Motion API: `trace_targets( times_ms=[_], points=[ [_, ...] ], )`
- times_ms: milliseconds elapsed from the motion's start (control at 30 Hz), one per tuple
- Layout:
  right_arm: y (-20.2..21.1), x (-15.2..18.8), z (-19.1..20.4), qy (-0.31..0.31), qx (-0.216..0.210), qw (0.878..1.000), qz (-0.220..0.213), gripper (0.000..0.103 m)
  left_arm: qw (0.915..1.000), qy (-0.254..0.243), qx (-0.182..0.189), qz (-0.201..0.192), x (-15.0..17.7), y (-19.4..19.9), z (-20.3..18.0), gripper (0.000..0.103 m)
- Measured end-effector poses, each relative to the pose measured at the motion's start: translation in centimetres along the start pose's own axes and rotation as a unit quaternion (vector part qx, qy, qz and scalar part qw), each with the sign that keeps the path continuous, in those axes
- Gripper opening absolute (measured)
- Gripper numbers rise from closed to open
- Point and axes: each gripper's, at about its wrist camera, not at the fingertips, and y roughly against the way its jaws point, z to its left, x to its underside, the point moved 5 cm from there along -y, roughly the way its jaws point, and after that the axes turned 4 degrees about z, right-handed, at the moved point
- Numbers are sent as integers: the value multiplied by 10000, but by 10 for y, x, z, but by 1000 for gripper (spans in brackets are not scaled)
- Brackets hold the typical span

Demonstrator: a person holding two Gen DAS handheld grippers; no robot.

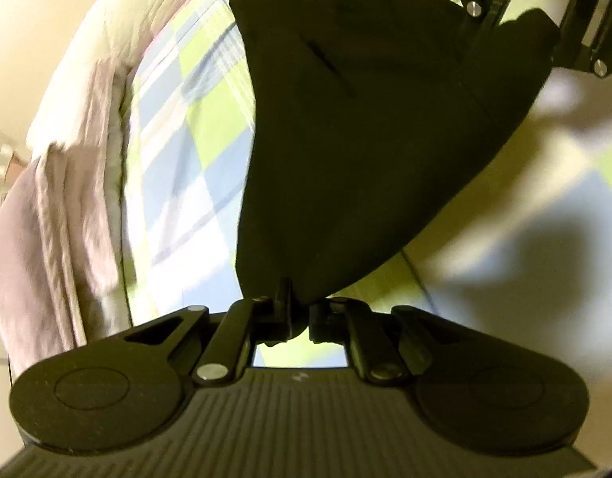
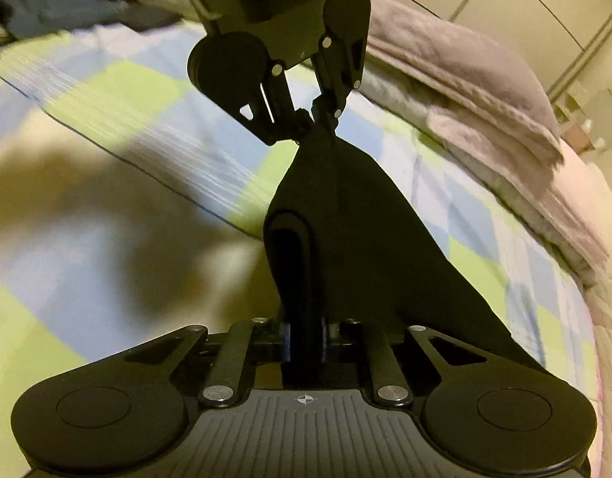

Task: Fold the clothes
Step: 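Lift the trouser corner with the left gripper while the right gripper grasps the other end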

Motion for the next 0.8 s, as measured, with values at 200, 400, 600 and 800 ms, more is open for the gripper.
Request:
trace_targets(
  times_ms=[200, 400, 600, 800],
  points=[
    [56, -28, 54, 173, -791, 9961, -338, 11, 9969, 341, 255, 657, 72, 98, -56, 6],
    [95, -46, 110, -19, -1870, 9797, -720, 11, 9897, 668, 663, 1083, 101, 161, -78, 7],
    [116, -20, 25, -1126, -1977, 9703, -822, 11, 9924, 700, 767, 655, 40, 181, -14, 7],
    [102, 46, -110, -2492, -1948, 9440, -940, 11, 9977, 207, 498, 419, -81, 164, 69, 8]
  ],
)
